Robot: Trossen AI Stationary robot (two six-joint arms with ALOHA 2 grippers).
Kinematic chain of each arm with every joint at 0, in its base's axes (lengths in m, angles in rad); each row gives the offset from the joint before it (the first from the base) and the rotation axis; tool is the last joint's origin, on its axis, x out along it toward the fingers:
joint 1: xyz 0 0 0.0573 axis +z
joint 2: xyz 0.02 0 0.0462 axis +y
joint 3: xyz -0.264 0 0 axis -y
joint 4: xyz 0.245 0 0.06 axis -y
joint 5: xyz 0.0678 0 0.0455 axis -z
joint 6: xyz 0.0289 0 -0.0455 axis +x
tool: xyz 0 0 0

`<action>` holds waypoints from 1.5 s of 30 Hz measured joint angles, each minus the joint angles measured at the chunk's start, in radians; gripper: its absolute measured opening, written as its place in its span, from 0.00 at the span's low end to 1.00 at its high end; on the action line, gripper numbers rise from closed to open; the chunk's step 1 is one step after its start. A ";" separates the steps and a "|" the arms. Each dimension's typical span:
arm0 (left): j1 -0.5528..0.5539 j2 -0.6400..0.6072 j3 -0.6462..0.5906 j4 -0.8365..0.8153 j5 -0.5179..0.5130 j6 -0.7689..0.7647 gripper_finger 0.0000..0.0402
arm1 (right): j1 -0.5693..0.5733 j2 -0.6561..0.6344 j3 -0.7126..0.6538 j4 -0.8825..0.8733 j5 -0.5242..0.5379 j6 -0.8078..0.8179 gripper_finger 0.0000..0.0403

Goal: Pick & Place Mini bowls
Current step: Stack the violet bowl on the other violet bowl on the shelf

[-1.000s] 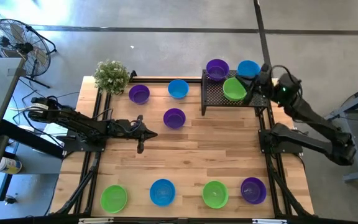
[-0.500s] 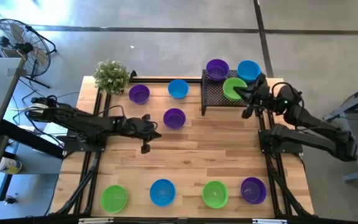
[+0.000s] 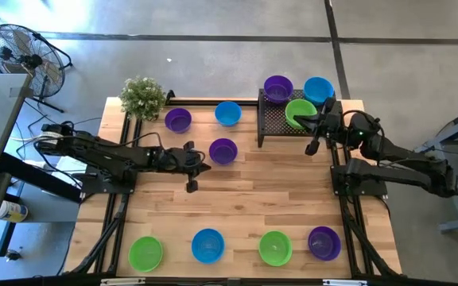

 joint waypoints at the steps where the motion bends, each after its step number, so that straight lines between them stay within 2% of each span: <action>1: 0.000 0.011 0.003 -0.005 -0.008 -0.003 0.01 | 0.005 0.007 0.000 0.001 0.007 -0.001 0.00; 4: 0.000 0.047 0.033 -0.012 -0.025 -0.003 0.02 | 0.016 0.030 0.000 0.008 0.026 -0.003 0.00; 7: 0.000 0.110 0.075 -0.011 -0.039 -0.003 0.08 | 0.025 0.055 0.000 0.018 0.028 -0.017 0.00; 14: 0.001 0.245 0.257 -0.173 -0.102 0.050 0.33 | 0.028 0.092 0.000 0.030 0.030 -0.019 0.01; 17: 0.020 0.302 0.320 -0.221 -0.080 0.089 0.40 | 0.028 0.099 0.000 0.029 0.029 -0.019 0.01; 24: 0.091 0.375 0.362 -0.258 -0.033 0.095 0.43 | 0.028 0.103 0.000 0.022 0.028 -0.019 0.01; 35: 0.118 0.489 0.361 -0.265 -0.012 0.145 0.41 | 0.028 0.103 0.000 0.019 0.028 -0.018 0.01; 39: 0.118 0.494 0.361 -0.270 -0.022 0.163 0.28 | 0.028 0.103 0.000 0.019 0.028 -0.019 0.01; 43: 0.118 0.494 0.361 -0.262 -0.017 0.177 0.06 | 0.028 0.103 0.000 0.019 0.028 -0.019 0.01; 45: 0.118 0.492 0.361 -0.249 0.004 0.177 0.03 | 0.028 0.103 0.000 0.019 0.028 -0.019 0.01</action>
